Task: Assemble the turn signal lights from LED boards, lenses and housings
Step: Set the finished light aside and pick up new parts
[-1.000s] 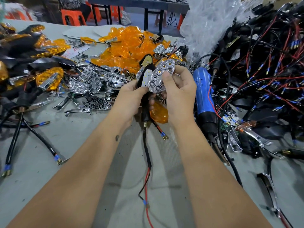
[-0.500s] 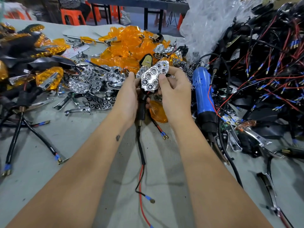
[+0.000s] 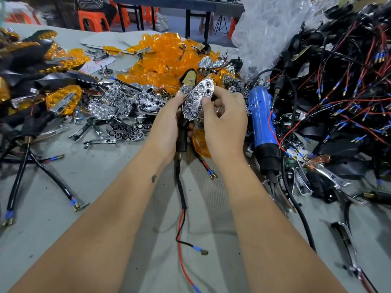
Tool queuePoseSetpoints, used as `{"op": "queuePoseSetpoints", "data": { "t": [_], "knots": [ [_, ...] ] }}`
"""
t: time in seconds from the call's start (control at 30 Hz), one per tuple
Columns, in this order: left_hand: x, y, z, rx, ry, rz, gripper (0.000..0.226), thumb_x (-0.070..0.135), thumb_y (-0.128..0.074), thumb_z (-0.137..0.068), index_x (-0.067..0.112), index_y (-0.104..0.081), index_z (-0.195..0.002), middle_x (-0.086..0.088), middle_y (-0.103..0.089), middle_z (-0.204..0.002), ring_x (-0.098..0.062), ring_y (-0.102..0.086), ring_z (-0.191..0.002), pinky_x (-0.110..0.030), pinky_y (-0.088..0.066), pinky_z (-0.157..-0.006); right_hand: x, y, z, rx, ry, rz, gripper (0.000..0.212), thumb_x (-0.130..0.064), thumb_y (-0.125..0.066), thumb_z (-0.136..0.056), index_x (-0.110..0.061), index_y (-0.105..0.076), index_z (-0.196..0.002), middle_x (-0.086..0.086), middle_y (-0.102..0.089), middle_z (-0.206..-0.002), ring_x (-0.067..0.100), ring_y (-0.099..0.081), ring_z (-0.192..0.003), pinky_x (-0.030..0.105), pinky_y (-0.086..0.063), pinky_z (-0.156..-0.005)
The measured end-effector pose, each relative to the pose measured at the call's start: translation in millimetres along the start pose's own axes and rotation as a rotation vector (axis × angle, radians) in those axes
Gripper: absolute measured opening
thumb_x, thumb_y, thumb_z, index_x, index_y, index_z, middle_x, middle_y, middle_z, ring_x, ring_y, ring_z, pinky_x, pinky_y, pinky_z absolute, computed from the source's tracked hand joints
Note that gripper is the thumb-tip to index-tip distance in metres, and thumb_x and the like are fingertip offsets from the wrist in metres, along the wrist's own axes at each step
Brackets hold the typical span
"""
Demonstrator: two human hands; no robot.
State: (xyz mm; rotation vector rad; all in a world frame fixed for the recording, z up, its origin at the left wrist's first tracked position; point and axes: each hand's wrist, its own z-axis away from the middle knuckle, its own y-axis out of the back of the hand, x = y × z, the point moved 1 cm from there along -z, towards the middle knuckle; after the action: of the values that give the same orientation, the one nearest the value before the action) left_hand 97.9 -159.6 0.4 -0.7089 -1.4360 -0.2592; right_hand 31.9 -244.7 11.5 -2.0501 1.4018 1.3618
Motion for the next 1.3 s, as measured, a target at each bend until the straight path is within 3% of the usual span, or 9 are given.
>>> {"op": "queuePoseSetpoints", "data": {
  "t": [0.13,0.23,0.43,0.6,0.67,0.77,0.9,1.2,1.3],
  "knots": [
    [2.3,-1.4,1.5,-0.029,-0.044,-0.036,0.027,0.025,-0.051,-0.101,0.010,-0.062,-0.120,0.001,-0.061,-0.083,-0.009,-0.056,-0.063,-0.023,-0.044,-0.057,0.3,-1.5,1.6,0.015,-0.010,-0.013,0.025,-0.027,-0.060,-0.097,-0.019,-0.062,-0.120,-0.010,-0.050,-0.093,0.000,-0.049,-0.077,0.015,-0.041,-0.070],
    [2.7,-2.3,3.5,-0.060,-0.117,-0.068,0.027,0.014,-0.052,-0.102,0.010,-0.062,-0.127,0.001,-0.071,-0.101,-0.009,-0.066,-0.083,-0.023,-0.052,-0.070,-0.1,-2.1,3.1,0.048,-0.025,-0.074,0.020,-0.024,-0.062,-0.095,-0.024,-0.056,-0.114,-0.007,-0.055,-0.092,0.005,-0.051,-0.077,0.031,-0.049,-0.074],
    [4.6,2.2,2.9,-0.050,-0.151,-0.131,0.026,0.015,-0.052,-0.102,0.015,-0.062,-0.126,0.004,-0.068,-0.092,-0.010,-0.056,-0.071,-0.030,-0.049,-0.074,-1.1,0.9,2.9,0.074,-0.063,-0.121,0.034,-0.028,-0.070,-0.090,-0.033,-0.048,-0.115,-0.005,-0.056,-0.092,0.012,-0.055,-0.076,0.039,-0.053,-0.075],
    [6.2,4.9,1.9,-0.104,-0.177,-0.124,0.028,0.013,-0.053,-0.101,0.015,-0.060,-0.129,-0.007,-0.067,-0.108,-0.024,-0.058,-0.091,-0.047,-0.048,-0.090,-2.1,1.9,0.8,-0.002,-0.080,-0.087,0.025,-0.029,-0.063,-0.095,-0.022,-0.062,-0.118,-0.006,-0.059,-0.101,0.000,-0.052,-0.079,0.018,-0.046,-0.075],
    [7.3,6.8,1.4,-0.126,-0.215,-0.117,0.029,0.008,-0.054,-0.100,0.017,-0.059,-0.127,0.005,-0.072,-0.103,-0.012,-0.063,-0.089,-0.031,-0.053,-0.082,-3.5,3.3,0.2,-0.039,-0.103,-0.130,0.025,-0.029,-0.061,-0.097,-0.019,-0.064,-0.120,-0.006,-0.061,-0.105,-0.001,-0.056,-0.087,0.020,-0.047,-0.081],
    [10.1,9.7,2.1,-0.163,-0.264,-0.151,0.036,0.002,-0.053,-0.099,0.016,-0.055,-0.132,0.014,-0.072,-0.101,0.000,-0.064,-0.083,-0.018,-0.051,-0.069,-5.0,5.5,-1.7,-0.086,-0.161,-0.277,0.030,-0.030,-0.055,-0.102,-0.012,-0.065,-0.124,0.002,-0.063,-0.105,0.017,-0.061,-0.091,0.041,-0.054,-0.085],
    [11.3,12.3,3.6,-0.200,-0.286,-0.249,0.038,0.008,-0.054,-0.100,0.019,-0.053,-0.136,0.015,-0.069,-0.097,-0.003,-0.058,-0.078,-0.019,-0.049,-0.068,-5.4,10.0,-4.5,-0.094,-0.138,-0.346,0.023,-0.025,-0.053,-0.103,-0.012,-0.066,-0.116,0.001,-0.061,-0.083,0.006,-0.055,-0.062,0.025,-0.049,-0.059],
    [7.3,7.4,7.0,-0.255,-0.180,-0.244,0.019,0.027,-0.044,-0.105,0.020,-0.059,-0.114,0.004,-0.044,-0.074,-0.004,-0.043,-0.056,-0.018,-0.038,-0.052,-5.4,13.1,-4.9,-0.062,-0.145,-0.339,0.015,-0.033,-0.059,-0.099,-0.026,-0.064,-0.087,-0.012,-0.055,-0.065,0.009,-0.050,-0.062,0.021,-0.040,-0.054],
    [8.8,9.6,6.1,-0.240,-0.165,-0.228,0.029,0.021,-0.047,-0.104,0.019,-0.055,-0.132,-0.008,-0.042,-0.082,-0.007,-0.044,-0.057,-0.020,-0.037,-0.053,-5.9,13.5,-4.4,-0.127,-0.120,-0.338,0.021,-0.033,-0.053,-0.103,-0.034,-0.065,-0.086,-0.019,-0.056,-0.062,0.005,-0.050,-0.063,0.021,-0.039,-0.057]
  ]
}}
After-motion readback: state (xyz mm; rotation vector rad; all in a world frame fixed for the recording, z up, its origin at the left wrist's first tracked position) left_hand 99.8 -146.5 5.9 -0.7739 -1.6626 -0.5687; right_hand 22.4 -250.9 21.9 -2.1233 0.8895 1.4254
